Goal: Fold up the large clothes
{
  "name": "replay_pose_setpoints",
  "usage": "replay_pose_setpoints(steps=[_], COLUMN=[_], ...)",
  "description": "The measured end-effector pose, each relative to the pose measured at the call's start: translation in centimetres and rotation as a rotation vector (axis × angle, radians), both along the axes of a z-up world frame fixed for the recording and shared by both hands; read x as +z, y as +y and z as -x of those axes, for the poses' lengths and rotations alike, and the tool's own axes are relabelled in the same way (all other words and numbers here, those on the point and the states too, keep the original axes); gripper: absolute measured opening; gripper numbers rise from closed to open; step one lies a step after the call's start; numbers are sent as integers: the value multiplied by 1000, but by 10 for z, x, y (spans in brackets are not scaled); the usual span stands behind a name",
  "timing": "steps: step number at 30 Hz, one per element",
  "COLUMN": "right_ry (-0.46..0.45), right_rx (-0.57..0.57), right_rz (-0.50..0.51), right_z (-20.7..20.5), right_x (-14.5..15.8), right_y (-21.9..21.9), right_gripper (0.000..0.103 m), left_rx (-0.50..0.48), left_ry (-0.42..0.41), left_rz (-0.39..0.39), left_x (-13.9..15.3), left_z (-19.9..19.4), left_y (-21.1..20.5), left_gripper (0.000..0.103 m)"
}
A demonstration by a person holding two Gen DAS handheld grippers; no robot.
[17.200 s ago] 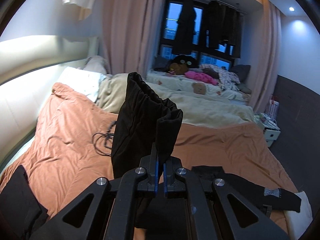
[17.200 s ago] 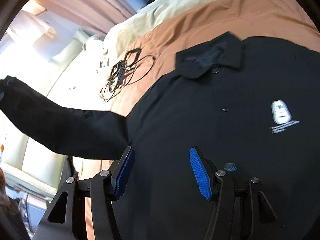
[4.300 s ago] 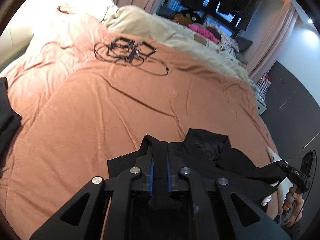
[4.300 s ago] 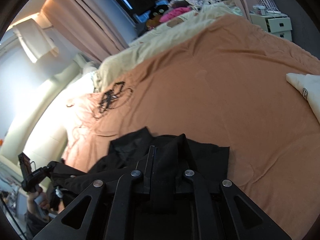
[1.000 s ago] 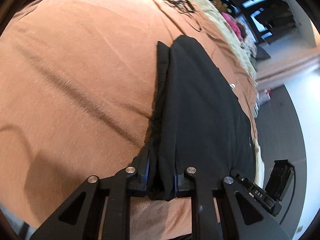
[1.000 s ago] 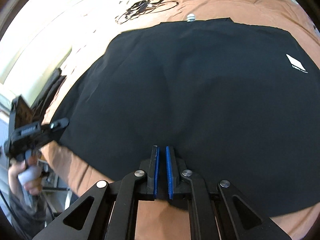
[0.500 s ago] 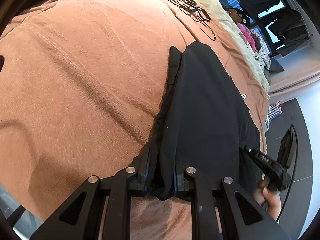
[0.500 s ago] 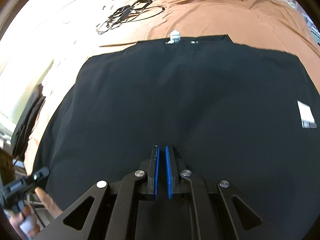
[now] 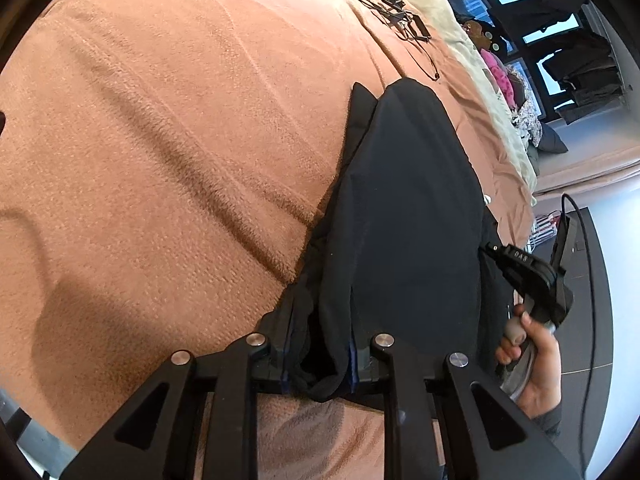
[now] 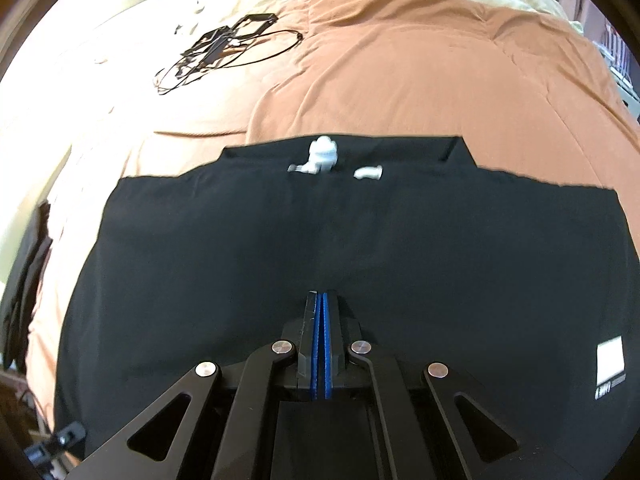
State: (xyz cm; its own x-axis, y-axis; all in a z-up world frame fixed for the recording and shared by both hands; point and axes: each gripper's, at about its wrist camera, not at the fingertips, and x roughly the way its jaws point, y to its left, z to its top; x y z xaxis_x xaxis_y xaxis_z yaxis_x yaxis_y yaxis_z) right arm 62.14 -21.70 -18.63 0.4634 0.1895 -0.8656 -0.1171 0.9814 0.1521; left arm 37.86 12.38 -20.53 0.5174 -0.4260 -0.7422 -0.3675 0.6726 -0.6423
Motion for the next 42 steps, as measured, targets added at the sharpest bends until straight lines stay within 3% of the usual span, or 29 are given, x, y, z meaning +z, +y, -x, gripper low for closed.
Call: replay_pose_setpoints(steps=[7, 16, 26, 35, 42], right_ry=[18, -4, 2, 95, 96], right_rx=[-14, 69, 87, 74, 55], right_rz=[-50, -181, -281, -415, -511], right_z=[-3, 65, 143, 202, 228], right_x=[13, 38, 24, -27, -23], right_y=[-14, -27, -38, -43, -75], right_gripper=[0, 5, 6, 6, 6], left_rx=[-16, -69, -158, -275, -359], left_ry=[-44, -196, -316, -384, -420], left_rz=[8, 34, 4, -53, -95], left_x=[14, 78, 144, 189, 212], left_z=[1, 2, -4, -14, -19], left_y=[0, -15, -56, -122, -175], left_gripper=[13, 12, 11, 11, 11])
